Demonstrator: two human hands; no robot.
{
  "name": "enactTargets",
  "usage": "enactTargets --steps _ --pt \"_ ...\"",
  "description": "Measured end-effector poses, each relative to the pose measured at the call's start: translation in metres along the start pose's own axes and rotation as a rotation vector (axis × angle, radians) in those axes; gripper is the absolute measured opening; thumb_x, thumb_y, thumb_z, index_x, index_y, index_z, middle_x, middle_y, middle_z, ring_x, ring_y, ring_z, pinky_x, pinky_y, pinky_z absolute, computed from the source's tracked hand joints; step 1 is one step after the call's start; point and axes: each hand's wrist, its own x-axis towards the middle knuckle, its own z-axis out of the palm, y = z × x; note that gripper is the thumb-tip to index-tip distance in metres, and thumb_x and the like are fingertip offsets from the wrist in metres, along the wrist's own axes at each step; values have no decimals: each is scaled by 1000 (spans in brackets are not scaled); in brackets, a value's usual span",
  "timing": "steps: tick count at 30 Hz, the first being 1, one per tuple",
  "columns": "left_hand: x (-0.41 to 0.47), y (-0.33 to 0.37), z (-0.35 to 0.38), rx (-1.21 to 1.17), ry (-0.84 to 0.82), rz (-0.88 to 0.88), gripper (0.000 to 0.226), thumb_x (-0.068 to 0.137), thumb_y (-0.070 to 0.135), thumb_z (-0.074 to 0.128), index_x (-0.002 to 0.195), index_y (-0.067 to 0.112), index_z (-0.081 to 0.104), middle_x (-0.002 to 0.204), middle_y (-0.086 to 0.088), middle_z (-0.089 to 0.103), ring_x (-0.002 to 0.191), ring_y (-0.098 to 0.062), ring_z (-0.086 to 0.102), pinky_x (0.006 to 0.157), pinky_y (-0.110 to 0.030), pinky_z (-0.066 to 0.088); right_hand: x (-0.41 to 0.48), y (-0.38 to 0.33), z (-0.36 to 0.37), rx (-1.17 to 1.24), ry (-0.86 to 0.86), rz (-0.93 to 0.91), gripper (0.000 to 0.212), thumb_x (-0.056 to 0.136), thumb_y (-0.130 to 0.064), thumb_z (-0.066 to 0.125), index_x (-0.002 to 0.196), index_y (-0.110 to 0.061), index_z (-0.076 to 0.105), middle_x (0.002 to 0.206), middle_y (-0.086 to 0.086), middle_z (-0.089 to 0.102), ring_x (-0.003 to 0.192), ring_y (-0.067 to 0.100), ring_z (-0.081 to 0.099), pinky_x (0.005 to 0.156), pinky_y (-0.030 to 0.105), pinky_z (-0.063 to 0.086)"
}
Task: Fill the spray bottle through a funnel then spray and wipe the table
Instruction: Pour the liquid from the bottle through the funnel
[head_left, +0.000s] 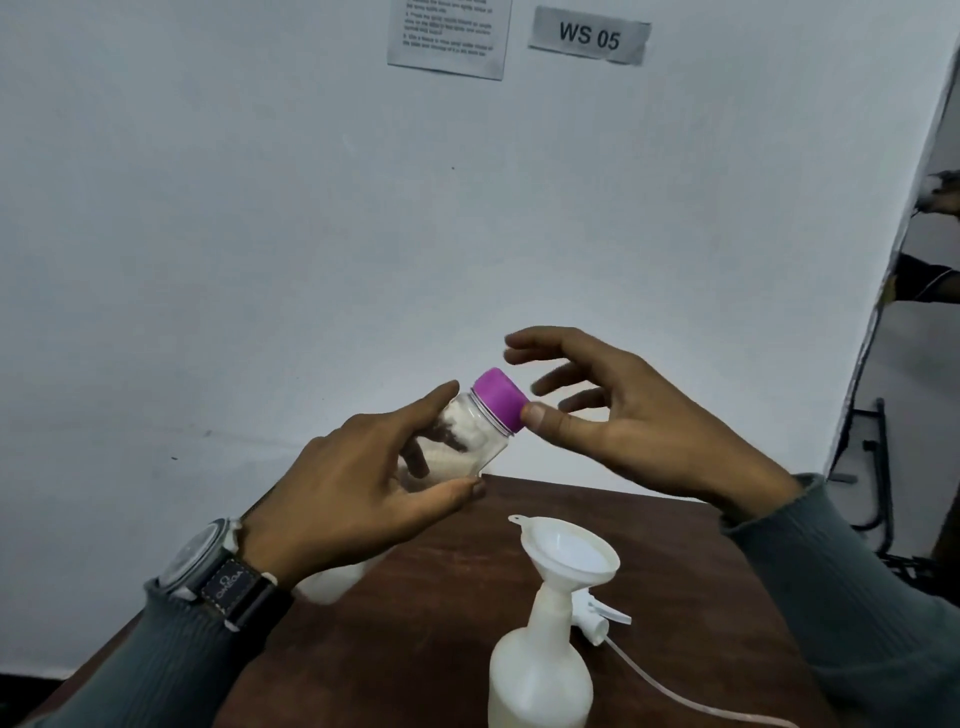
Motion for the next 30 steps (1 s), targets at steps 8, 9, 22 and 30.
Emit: enactTargets --steps 8,9,22,30 --pt "5 -5 10 -72 27 5 84 72 87 57 148 57 37 111 25 70 95 2 70 78 -38 62 9 8 13 -173 56 -7 30 99 -37 61 129 -36 64 105 -15 67 77 11 63 75 26 50" --pt "7 -6 11 -123 32 4 81 73 84 59 147 56 40 114 26 69 95 1 70 79 -38 63 11 11 16 -127 70 -7 32 99 -40 61 132 -36 63 109 -16 67 80 11 65 79 28 53" --pt "34 -21 64 -251 -42 -90 122 70 90 57 151 56 -28 167 31 15 146 -5 43 110 -49 51 33 74 43 255 187 127 78 78 -37 88 143 -45 46 122 -3 71 85 22 79 79 48 65" --pt "12 -76 109 -248 -167 -207 99 70 85 52 152 66 -1 147 46 39 133 9 51 107 -47 52 50 221 21 -21 376 496 78 77 -49 84 141 -30 42 122 2 68 98 24 73 94 49 58"
